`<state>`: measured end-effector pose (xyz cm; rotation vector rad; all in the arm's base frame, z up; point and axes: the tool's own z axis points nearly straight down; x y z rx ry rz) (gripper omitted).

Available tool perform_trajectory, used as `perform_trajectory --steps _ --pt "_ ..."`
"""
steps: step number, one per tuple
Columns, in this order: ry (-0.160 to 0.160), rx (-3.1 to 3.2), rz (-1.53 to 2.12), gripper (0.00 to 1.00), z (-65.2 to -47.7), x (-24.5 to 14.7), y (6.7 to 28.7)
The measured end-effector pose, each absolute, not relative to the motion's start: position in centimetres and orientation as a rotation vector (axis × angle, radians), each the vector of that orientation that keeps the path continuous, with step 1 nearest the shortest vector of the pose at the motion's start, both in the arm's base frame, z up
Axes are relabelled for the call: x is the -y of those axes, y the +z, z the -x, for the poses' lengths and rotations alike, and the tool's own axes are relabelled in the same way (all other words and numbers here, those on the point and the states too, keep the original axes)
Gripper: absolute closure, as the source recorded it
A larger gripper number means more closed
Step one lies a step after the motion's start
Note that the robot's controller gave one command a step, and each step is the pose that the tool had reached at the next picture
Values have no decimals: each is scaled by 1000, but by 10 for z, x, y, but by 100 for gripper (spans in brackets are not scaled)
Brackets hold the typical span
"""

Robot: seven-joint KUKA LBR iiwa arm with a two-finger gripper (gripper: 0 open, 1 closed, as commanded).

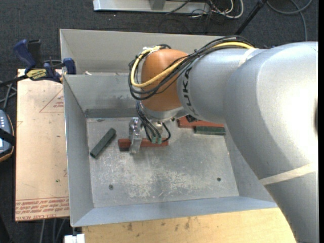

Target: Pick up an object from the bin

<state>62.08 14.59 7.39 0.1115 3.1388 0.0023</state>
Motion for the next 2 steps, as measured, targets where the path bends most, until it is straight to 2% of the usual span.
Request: perform_trajectory --steps 1,2 --pt "2 -3139 -112 100 -621 -146 74" --pt "4 -3134 -106 100 -624 -170 225"
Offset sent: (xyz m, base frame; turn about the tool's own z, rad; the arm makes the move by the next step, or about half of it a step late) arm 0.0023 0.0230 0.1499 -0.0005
